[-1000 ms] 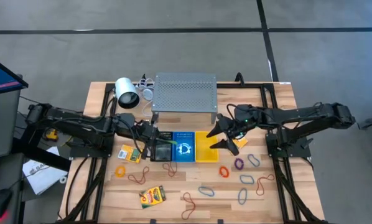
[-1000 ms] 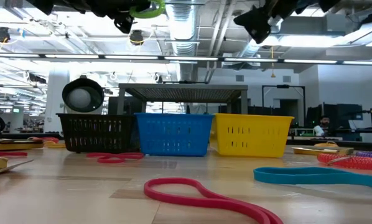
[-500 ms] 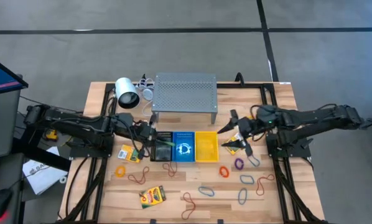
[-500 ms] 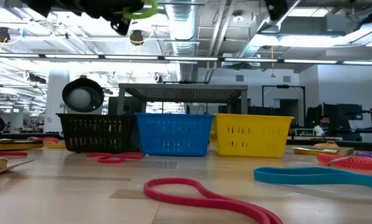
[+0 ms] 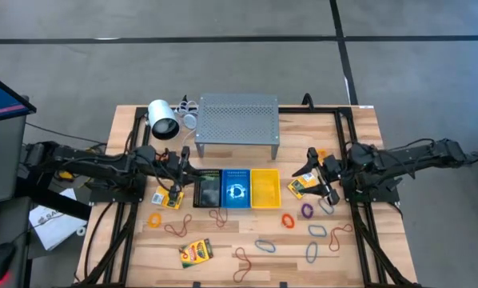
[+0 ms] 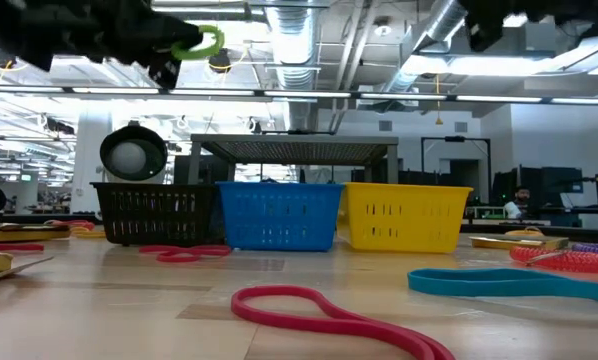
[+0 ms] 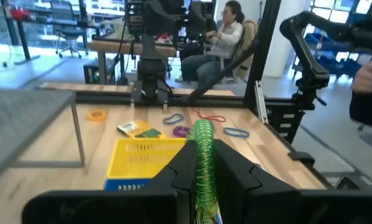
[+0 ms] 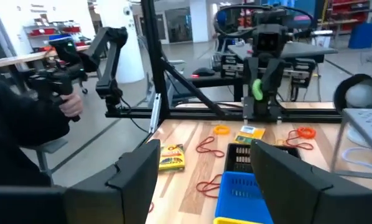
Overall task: Pick & Place Office Desk Supplies
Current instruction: Put the green spring keychain into the black basket
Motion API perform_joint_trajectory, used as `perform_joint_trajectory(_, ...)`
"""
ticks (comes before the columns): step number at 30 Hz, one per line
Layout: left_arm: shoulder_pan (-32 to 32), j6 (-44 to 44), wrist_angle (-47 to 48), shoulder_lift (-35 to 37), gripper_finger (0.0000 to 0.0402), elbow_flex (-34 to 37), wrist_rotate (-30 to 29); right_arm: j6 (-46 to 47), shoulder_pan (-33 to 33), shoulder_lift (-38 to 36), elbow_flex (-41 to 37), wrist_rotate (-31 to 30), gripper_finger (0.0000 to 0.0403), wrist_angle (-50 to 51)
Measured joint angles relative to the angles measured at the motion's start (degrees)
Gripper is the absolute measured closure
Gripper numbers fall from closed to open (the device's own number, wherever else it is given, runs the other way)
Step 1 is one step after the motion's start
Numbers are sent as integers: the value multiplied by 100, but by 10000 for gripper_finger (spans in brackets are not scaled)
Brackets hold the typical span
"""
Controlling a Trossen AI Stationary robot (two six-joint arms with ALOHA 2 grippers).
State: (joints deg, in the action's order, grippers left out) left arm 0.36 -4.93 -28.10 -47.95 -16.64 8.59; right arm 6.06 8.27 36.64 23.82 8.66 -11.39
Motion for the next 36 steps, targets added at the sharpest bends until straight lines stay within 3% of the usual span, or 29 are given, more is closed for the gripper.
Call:
perform_joint_trajectory(12,-7,-589,-739,-814,373,325,-134,361,72,7,-1081,-2,159,-1559)
perform_joint_trajectory(23,-196,-1028,-1575,-2021,371,325,-156,599,72,9,-1310,-127,159,-1785)
perform_joint_trajectory(36,-389,-1528,-1418,-2579,371,325,-298,601,72,22,-1312,-127,159,-1778)
